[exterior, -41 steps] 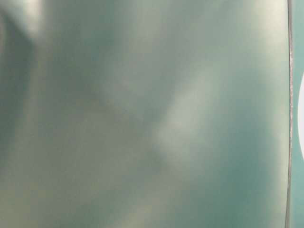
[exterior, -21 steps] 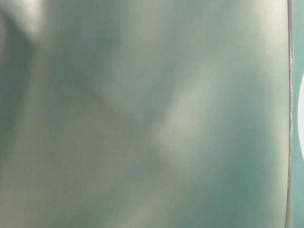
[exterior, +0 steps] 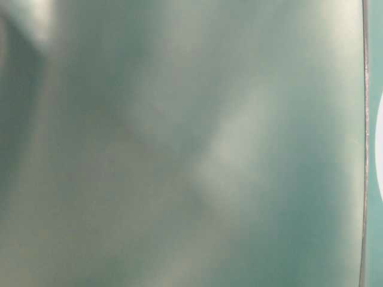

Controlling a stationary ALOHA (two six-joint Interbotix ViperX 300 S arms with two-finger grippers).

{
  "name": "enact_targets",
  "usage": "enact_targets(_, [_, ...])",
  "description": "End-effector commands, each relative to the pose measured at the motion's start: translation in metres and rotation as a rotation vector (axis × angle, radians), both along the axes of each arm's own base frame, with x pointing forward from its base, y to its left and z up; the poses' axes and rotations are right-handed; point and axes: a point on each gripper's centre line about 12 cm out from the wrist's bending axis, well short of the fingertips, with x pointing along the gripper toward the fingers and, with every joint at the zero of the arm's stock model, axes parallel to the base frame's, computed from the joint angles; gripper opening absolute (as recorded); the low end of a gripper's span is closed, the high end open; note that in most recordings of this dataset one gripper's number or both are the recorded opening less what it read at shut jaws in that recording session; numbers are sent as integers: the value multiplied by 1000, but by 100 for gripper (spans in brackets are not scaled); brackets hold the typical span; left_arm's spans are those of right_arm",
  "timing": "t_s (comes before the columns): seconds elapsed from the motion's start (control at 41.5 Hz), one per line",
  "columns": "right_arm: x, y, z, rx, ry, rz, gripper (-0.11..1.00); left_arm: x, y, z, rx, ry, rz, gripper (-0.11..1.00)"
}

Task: Scoop the yellow hexagonal prism block from the bowl with a spoon using the right arm.
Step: 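Move the right gripper left over the pink spoon handle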

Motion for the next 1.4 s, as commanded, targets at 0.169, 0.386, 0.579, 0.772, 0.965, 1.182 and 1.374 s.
enact_targets(0.169, [4,6,-29,54,-44,-6,56,2,0,6,6,-14,1,3])
enact_targets(0.386, [2,15,-52,96,-52,-11,56,2,0,5,6,-11,2,3])
enact_targets(0.579, [-2,23,-70,123,-41,-32,56,2,0,5,5,-8,2,3])
enact_targets(0.772, [-4,31,-91,123,-28,-73,56,2,0,3,1,-1,2,3])
enact_targets(0.965, [-7,38,-110,96,-10,-128,56,2,0,3,1,2,2,3])
enact_targets(1.182, [-13,46,-120,57,-10,-124,56,3,0,2,3,3,2,3])
enact_targets(1.374, [-18,48,-126,35,14,-107,56,3,0,2,3,3,2,3])
